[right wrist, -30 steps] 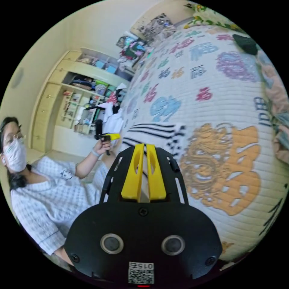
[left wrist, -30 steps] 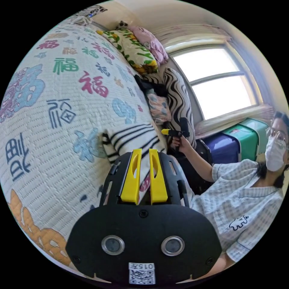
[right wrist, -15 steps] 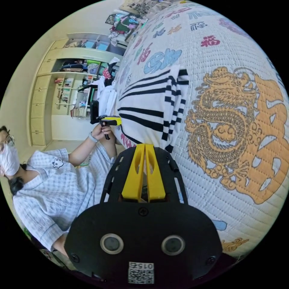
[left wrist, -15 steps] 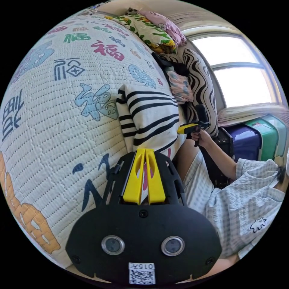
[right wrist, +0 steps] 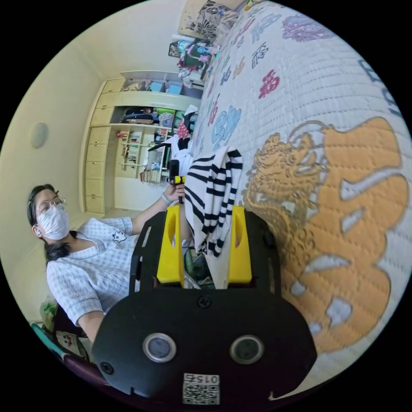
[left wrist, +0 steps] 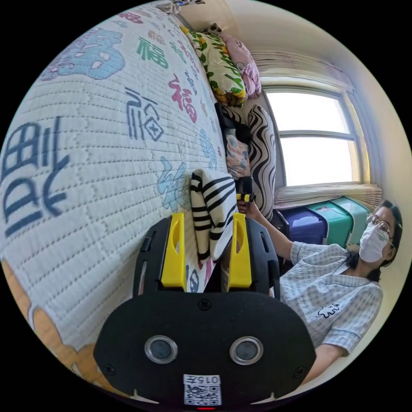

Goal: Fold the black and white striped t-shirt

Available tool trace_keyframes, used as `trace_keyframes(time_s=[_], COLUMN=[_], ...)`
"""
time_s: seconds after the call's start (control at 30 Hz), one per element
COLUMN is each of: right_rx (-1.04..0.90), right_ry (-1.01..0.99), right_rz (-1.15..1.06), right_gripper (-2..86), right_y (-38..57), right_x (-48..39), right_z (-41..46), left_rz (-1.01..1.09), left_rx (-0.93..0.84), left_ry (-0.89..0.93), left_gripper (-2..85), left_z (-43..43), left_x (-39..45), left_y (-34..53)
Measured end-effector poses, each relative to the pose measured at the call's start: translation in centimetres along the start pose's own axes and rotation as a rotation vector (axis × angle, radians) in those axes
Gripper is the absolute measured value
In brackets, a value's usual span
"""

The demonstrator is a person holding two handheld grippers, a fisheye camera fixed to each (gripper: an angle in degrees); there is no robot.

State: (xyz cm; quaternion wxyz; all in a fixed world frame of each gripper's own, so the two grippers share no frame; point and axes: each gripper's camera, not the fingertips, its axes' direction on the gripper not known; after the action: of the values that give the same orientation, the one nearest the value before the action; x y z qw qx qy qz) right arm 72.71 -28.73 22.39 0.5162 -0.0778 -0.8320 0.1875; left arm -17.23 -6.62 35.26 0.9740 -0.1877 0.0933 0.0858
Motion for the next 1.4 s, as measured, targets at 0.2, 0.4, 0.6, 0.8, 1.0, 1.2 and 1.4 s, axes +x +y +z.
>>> trace_keyframes(time_s=[0.2, 0.4, 0.6, 0.8, 1.0, 1.2, 1.4], right_rx=[-0.106, -0.074, -0.132, -0.353, -0.814, -1.106, -1.260], right_ry=[-0.075, -0.088, 0.034, 0.037, 0.191, 0.325, 0.462], right_rz=[-0.031, -0.006, -0.099, -0.326, -0.552, -0.604, -0.530], right_gripper=[11.8, 6.5, 5.3, 5.1, 4.8, 4.7, 4.8], right_y=[-3.8, -4.6, -7.0, -17.0, -28.6, -35.1, -38.8], right_x=[5.1, 9.6, 8.3, 1.6, -6.4, -7.4, -2.4], right_z=[7.0, 12.1, 18.9, 31.6, 55.4, 79.1, 95.8], left_rz=[0.042, 0.033, 0.103, 0.086, -0.060, -0.232, -0.381], left_rx=[-0.032, -0.053, 0.029, 0.498, 1.026, 1.355, 1.428], left_ry=[0.071, 0.050, -0.001, -0.056, -0.098, -0.163, -0.173], left_gripper=[14.0, 9.2, 7.6, 7.6, 7.6, 7.6, 7.9], left_z=[0.9, -1.3, -7.9, -20.5, -29.1, -34.1, -36.7], left_x=[2.6, 5.4, 12.7, 21.4, 25.1, 26.4, 25.9], left_y=[0.3, 2.2, 7.0, 20.4, 34.4, 41.5, 43.4])
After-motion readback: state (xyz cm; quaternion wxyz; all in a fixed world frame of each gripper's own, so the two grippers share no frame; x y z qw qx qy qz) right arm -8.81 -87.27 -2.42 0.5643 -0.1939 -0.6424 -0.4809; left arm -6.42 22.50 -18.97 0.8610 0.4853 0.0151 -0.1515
